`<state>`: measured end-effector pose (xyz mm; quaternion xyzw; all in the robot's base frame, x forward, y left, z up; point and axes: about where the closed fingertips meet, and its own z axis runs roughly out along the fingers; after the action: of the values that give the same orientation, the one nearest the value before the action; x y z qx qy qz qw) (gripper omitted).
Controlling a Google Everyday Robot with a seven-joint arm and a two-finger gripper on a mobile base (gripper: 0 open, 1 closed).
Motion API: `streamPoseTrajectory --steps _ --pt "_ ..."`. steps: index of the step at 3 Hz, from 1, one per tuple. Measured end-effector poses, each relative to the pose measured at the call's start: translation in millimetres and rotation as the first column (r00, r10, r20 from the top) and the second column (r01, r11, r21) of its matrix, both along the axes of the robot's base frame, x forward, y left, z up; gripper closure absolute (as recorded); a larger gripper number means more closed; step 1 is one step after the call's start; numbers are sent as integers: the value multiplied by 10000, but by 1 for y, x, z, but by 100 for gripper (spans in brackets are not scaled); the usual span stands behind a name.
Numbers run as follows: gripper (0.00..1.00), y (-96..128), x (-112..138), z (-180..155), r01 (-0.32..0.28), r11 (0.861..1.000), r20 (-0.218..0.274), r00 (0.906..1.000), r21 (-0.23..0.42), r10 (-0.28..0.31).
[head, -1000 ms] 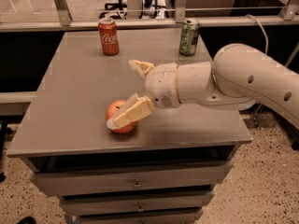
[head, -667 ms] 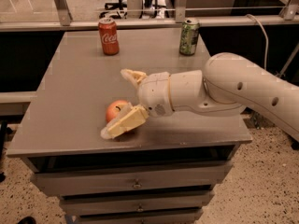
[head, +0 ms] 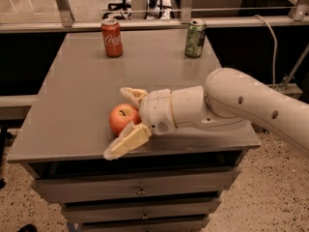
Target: Pick apple
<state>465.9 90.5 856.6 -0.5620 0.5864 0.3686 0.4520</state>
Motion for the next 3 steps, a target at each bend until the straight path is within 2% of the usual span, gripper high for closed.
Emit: streamPoseTrajectory --steps 1,3 --pt "9 -4 1 -13 55 9998 -146 9999 -167 -57" --pt "50 -18 12 -32 453 9983 -293 9985 -376 -464"
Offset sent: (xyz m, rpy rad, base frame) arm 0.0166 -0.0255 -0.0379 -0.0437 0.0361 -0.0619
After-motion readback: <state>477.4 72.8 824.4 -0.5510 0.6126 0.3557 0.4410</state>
